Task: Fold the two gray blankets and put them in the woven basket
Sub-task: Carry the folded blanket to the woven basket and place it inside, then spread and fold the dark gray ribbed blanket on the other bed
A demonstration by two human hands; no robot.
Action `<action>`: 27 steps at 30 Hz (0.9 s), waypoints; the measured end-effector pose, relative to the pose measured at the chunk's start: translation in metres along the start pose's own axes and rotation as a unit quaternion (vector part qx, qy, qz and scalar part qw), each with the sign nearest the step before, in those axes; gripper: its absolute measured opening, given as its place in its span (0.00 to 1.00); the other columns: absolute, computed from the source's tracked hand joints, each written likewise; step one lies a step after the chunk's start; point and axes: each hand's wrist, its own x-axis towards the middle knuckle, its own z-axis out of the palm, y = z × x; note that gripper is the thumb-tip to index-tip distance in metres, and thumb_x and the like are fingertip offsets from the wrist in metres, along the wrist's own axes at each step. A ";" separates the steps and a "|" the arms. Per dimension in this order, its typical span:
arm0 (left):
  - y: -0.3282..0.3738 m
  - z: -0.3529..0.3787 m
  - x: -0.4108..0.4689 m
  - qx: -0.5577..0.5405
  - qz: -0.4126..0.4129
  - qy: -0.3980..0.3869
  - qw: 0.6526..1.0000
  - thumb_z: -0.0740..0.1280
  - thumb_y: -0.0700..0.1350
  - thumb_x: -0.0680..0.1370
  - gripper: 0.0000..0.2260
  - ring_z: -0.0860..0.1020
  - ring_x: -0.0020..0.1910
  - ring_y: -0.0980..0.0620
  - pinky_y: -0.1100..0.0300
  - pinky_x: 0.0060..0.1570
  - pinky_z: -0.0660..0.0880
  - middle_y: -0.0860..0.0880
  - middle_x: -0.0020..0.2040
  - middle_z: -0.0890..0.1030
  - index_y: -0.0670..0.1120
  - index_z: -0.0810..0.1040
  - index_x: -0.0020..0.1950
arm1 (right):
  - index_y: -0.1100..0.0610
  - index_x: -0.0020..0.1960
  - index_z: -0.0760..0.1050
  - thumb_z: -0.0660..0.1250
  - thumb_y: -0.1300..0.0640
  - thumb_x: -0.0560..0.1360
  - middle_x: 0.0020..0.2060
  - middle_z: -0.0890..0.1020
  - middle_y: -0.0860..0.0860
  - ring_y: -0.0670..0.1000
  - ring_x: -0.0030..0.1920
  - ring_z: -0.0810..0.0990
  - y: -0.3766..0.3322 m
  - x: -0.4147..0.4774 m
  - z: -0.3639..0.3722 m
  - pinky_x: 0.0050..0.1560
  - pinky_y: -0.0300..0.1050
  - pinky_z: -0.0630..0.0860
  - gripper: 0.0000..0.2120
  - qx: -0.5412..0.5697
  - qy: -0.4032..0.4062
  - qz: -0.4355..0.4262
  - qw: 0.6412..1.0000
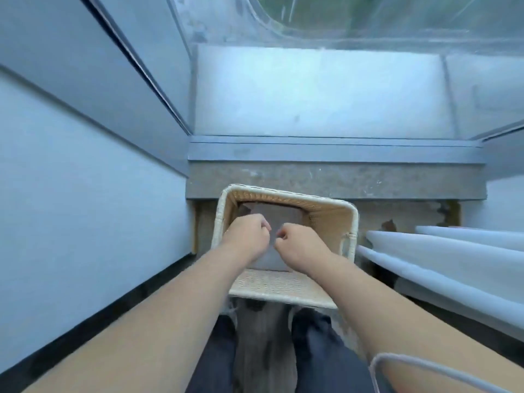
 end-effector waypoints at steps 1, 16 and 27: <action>0.020 -0.021 -0.025 -0.005 0.008 0.028 1.000 0.58 0.42 0.78 0.12 0.78 0.54 0.48 0.63 0.48 0.68 0.49 0.55 0.82 0.50 0.81 0.51 | 0.56 0.55 0.77 0.58 0.56 0.76 0.53 0.81 0.54 0.55 0.54 0.77 -0.008 -0.030 -0.026 0.46 0.42 0.71 0.13 0.015 0.017 -0.014 1.000; 0.068 -0.167 -0.323 -0.333 -0.076 0.385 0.857 0.59 0.39 0.75 0.12 0.74 0.29 0.56 0.66 0.31 0.70 0.56 0.27 0.75 0.53 0.77 0.36 | 0.54 0.36 0.77 0.62 0.59 0.73 0.32 0.80 0.48 0.51 0.37 0.78 -0.122 -0.243 -0.177 0.42 0.47 0.74 0.08 0.117 0.022 -0.287 0.950; -0.076 -0.050 -0.551 -0.438 -0.273 0.555 0.653 0.59 0.41 0.78 0.11 0.75 0.32 0.56 0.62 0.35 0.71 0.54 0.34 0.78 0.53 0.77 0.41 | 0.50 0.34 0.73 0.62 0.55 0.75 0.30 0.78 0.45 0.47 0.36 0.76 -0.209 -0.376 0.035 0.38 0.40 0.70 0.10 -0.088 -0.174 -0.491 0.849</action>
